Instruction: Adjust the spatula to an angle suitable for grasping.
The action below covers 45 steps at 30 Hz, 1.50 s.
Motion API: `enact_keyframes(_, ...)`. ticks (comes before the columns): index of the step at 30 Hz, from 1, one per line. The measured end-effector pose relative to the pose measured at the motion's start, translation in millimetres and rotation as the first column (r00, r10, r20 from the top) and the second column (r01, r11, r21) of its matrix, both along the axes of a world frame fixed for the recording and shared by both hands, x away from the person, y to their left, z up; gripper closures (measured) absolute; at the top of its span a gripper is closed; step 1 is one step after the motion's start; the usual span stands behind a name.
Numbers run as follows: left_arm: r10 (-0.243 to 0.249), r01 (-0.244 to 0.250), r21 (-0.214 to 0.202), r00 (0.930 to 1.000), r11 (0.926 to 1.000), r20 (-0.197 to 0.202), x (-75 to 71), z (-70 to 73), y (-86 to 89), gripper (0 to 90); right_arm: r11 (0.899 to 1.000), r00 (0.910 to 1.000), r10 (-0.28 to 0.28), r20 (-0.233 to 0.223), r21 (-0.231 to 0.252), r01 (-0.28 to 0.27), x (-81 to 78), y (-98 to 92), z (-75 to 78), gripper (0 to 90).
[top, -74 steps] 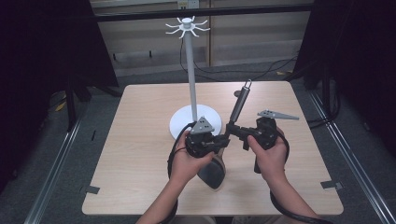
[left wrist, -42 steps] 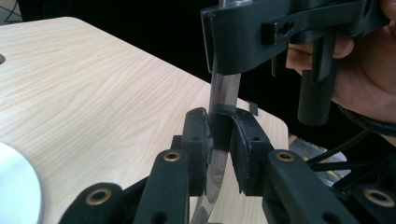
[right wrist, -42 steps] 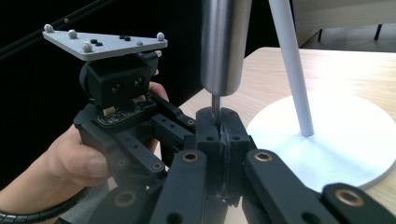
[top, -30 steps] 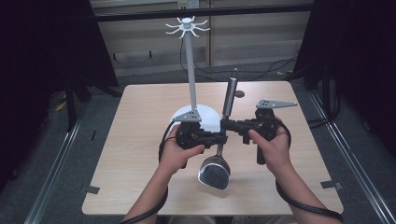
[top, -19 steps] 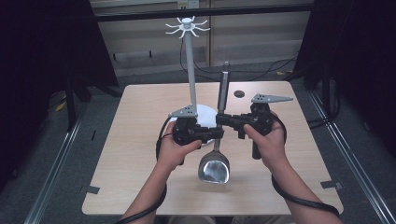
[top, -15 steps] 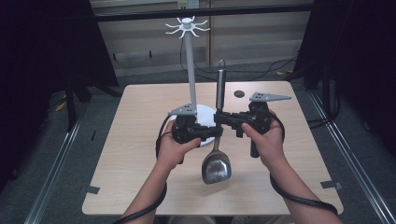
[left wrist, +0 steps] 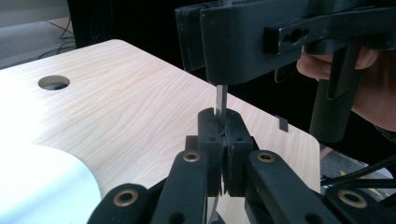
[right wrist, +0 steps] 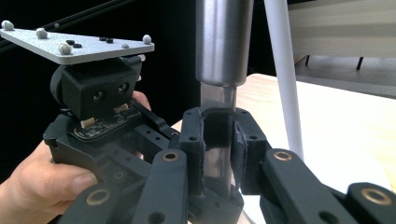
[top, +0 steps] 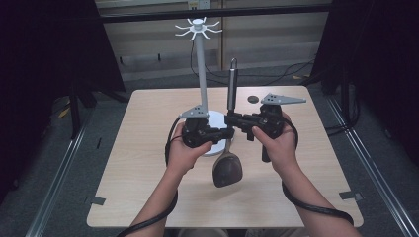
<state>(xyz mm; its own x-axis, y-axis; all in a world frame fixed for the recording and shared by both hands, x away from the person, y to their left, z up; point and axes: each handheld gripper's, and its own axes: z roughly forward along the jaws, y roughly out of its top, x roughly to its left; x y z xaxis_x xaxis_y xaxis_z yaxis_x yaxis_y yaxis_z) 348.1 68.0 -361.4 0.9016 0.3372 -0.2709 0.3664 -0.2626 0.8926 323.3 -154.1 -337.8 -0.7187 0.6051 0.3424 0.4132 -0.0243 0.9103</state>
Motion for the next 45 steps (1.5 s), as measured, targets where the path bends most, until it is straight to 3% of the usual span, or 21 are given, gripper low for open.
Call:
enact_keyframes(14,0.035,-0.035,-0.01,0.999,0.9993,0.028,3.3,5.6,5.3,88.4,0.998,0.9992,-0.036,0.017,-0.048,0.036,3.3,13.3,6.5,72.9)
enact_keyframes(27,0.073,-0.072,-0.025,0.9965,0.9971,0.04,9.5,12.0,12.5,88.3,0.998,0.9989,-0.035,0.03,-0.056,0.037,6.0,19.0,14.0,66.8)
enact_keyframes(34,0.093,-0.092,-0.037,0.9946,0.9951,0.044,12.7,15.2,16.9,88.4,0.997,0.9979,-0.053,0.036,-0.062,0.055,2.6,13.3,9.5,52.0)
enact_keyframes(36,0.1,-0.099,-0.038,0.9937,0.9944,0.051,13.9,17.5,18.7,88.3,0.997,0.9981,-0.053,0.031,-0.061,0.055,2.2,10.5,6.9,42.3)
enact_keyframes(39,0.111,-0.109,-0.037,0.9925,0.9934,0.051,14.6,19.2,19.9,88.3,0.995,0.9982,-0.056,0.024,-0.077,0.057,1.7,6.2,2.1,35.6)
enact_keyframes(45,0.127,-0.124,-0.046,0.9901,0.9911,0.06,16.8,23.7,23.1,88.3,0.991,0.9979,-0.062,0.019,-0.117,0.064,-0.1,-1.2,-8.9,28.3)
